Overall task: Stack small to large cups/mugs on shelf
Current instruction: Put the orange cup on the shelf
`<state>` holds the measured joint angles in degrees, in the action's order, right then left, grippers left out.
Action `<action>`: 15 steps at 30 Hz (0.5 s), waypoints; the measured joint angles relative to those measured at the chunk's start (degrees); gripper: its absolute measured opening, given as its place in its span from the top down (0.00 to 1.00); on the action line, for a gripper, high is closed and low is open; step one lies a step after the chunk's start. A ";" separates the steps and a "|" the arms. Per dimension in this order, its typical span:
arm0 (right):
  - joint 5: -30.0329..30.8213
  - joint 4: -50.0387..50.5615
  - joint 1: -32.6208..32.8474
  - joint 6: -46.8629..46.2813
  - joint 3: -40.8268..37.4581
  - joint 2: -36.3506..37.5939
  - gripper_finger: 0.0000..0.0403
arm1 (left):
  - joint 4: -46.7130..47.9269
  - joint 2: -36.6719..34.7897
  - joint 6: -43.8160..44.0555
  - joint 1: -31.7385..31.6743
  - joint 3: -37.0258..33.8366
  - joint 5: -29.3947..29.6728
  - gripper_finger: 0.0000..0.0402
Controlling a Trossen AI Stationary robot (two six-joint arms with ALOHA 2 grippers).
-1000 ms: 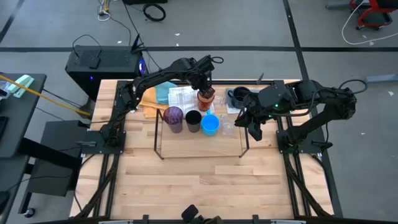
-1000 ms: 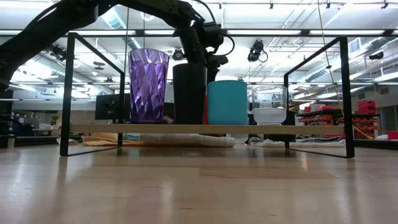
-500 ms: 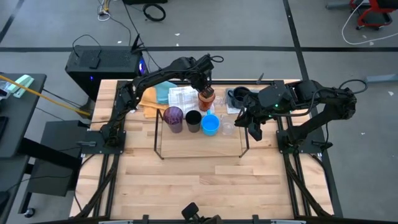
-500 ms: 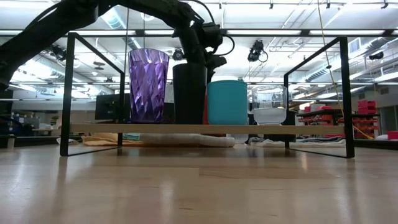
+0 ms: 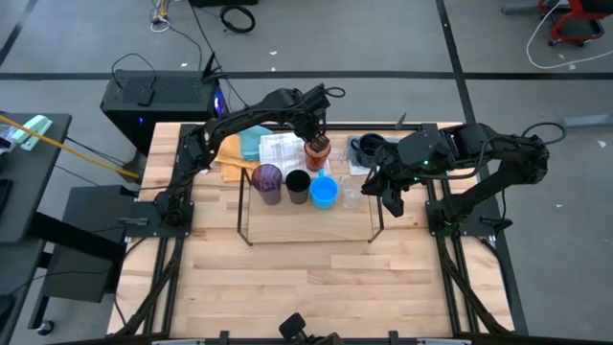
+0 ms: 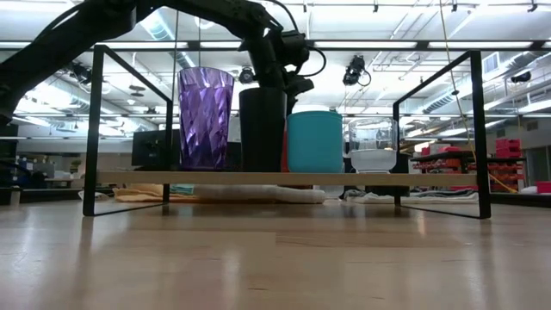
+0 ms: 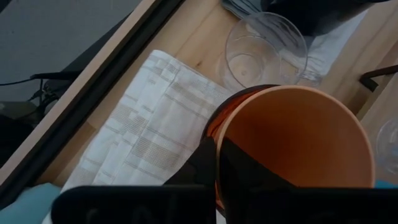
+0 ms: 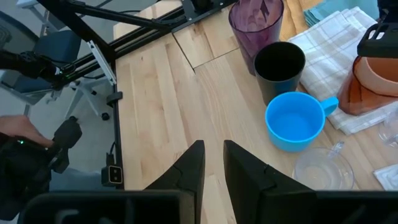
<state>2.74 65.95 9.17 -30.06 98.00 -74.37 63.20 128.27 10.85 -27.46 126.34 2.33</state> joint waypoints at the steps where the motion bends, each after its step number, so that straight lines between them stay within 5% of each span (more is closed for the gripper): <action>1: 0.00 0.00 0.00 0.00 0.00 0.00 0.84 | 0.00 0.00 0.00 0.00 0.00 -0.02 0.98; 15: 0.02 0.01 0.00 -0.01 0.00 0.00 0.83 | 2.26 -0.37 -0.31 0.04 2.89 0.00 0.98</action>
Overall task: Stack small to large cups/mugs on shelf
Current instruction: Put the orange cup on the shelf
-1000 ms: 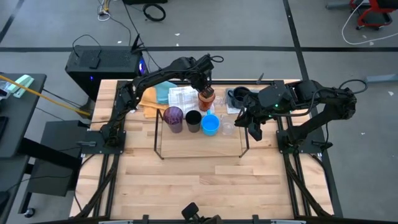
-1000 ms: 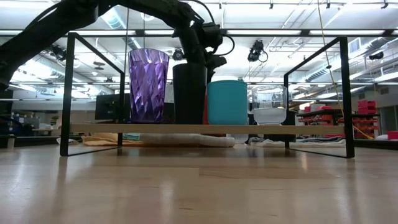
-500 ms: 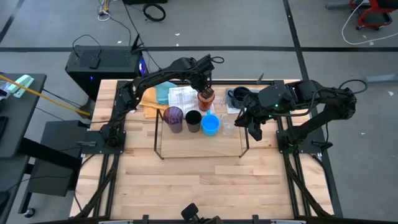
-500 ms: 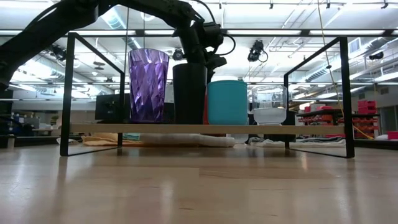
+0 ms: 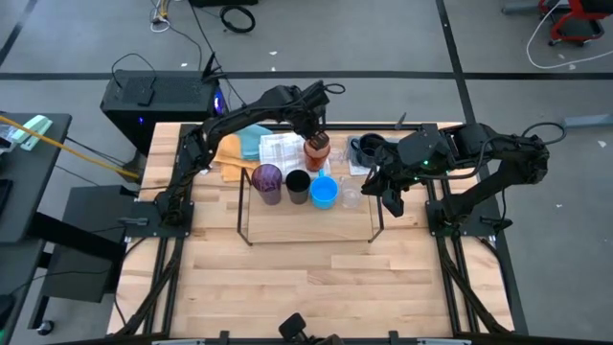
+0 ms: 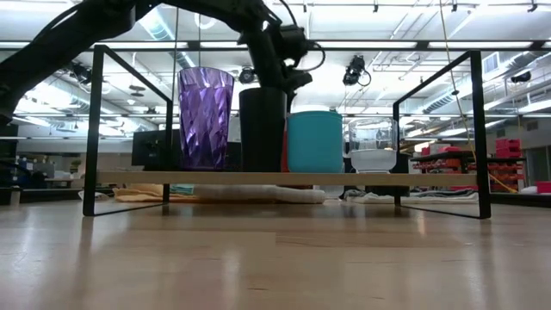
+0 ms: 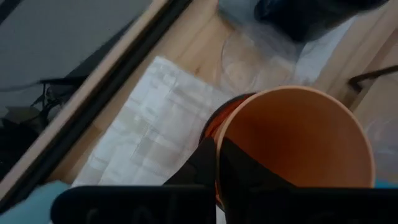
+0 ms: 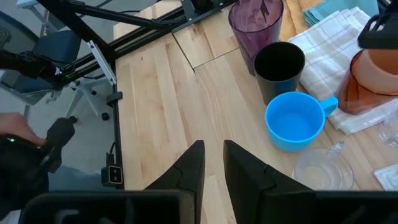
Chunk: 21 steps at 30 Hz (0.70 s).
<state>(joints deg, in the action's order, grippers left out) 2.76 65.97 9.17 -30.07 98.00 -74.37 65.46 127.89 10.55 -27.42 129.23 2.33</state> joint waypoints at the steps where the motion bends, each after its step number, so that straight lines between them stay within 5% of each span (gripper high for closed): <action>1: 0.00 -0.01 0.00 0.01 0.00 0.00 0.83 | 0.06 -0.02 -0.02 0.00 0.82 0.00 0.98; 6: 0.00 0.01 0.00 0.01 0.00 0.00 0.83 | 1.52 -0.04 -0.74 0.02 5.80 -0.02 0.98; 21: 0.00 0.16 0.02 -0.41 0.00 0.00 0.84 | 6.84 -0.94 -2.45 -0.02 5.42 2.56 0.98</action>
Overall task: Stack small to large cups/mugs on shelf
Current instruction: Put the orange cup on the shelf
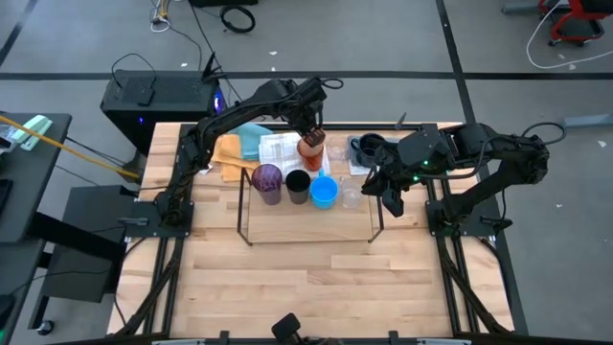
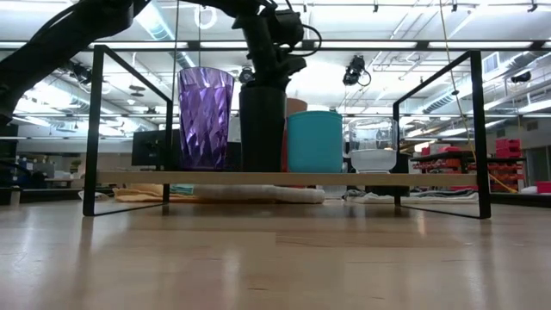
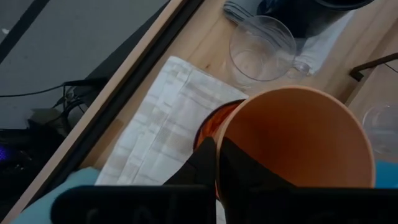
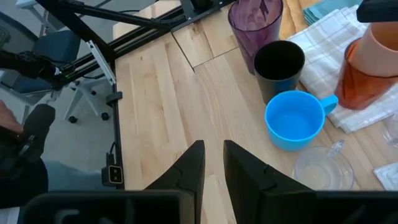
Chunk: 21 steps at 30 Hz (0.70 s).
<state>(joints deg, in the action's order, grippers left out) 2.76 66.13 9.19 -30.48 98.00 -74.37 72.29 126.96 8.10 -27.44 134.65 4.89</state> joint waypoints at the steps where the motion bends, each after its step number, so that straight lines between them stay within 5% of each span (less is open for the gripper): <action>1: 0.00 0.03 0.00 0.00 0.00 0.00 0.84 | 0.00 0.00 -0.05 0.02 0.00 0.00 0.98; 21: 0.00 0.29 0.00 -0.02 0.00 0.00 0.84 | -0.50 -4.57 0.07 -0.01 0.35 1.20 0.98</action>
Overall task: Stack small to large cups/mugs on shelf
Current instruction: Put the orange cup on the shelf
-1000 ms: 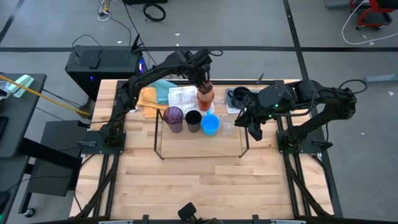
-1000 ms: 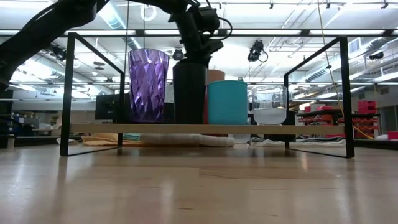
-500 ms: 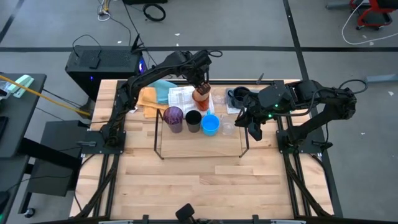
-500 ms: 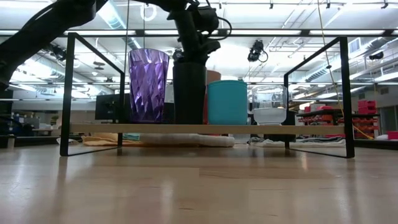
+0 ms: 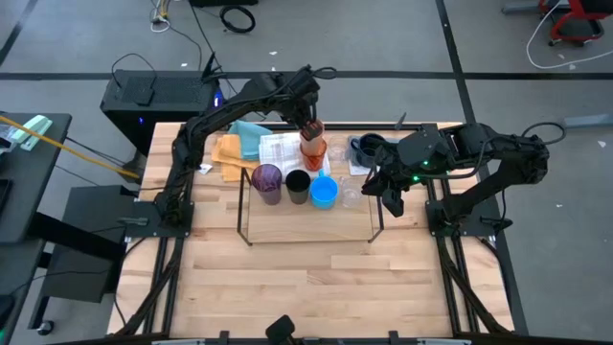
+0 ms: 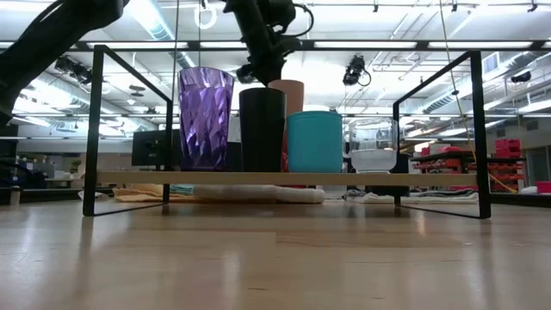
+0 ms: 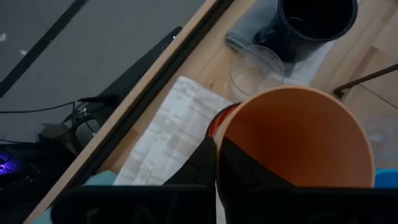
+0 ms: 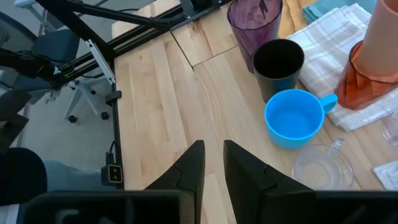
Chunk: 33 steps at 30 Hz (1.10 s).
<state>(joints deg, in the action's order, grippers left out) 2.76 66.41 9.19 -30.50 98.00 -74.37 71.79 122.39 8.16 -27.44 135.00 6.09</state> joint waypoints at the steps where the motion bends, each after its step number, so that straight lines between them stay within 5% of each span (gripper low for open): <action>1: 0.00 0.00 0.00 0.00 0.00 0.00 0.84 | -0.19 -0.18 0.02 0.02 0.00 0.05 0.98; 23: -1.12 0.92 0.00 -0.45 0.00 0.02 0.84 | -3.55 -3.69 -1.81 2.39 -0.06 3.15 0.98; 33: -1.33 2.61 0.00 0.54 0.00 0.02 0.83 | -7.44 -16.14 0.22 10.90 -0.04 3.66 0.98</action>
<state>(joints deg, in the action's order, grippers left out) 1.43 69.03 9.19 -29.96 98.00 -74.35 64.35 106.25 8.38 -16.55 134.96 9.74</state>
